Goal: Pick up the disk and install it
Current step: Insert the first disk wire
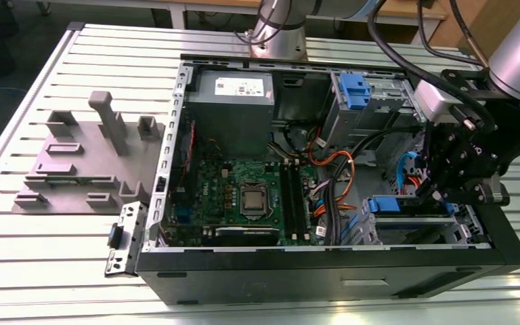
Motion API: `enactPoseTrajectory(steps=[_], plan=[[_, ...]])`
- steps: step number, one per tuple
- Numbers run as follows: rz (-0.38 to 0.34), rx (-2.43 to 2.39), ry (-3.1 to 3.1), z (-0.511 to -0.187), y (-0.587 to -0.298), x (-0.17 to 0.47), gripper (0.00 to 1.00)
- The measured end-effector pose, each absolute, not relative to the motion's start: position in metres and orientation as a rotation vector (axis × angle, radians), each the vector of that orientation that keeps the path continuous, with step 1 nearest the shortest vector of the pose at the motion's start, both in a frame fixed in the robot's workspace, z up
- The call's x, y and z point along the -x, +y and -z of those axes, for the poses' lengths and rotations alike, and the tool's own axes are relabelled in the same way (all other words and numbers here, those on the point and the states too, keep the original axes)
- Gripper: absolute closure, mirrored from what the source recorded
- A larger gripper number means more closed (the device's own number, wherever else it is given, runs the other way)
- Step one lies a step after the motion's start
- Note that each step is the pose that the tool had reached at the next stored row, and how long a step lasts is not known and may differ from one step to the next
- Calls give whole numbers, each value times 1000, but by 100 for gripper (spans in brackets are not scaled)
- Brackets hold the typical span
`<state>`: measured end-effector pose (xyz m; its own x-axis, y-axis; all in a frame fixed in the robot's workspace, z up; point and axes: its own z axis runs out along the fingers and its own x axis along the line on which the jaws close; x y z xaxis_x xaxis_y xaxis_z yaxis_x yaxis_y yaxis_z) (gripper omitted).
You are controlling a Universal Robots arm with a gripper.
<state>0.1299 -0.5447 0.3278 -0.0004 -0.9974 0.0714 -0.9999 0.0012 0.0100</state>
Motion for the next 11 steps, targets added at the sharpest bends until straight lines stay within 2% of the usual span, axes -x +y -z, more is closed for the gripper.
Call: enactPoseTrajectory(steps=[1,2,11], plan=[[-67,-2179,-2181,-328,-545,-130,82],[-67,-2179,-2181,-328,-545,-130,76],[-68,-2179,-2181,-339,-545,-130,76]])
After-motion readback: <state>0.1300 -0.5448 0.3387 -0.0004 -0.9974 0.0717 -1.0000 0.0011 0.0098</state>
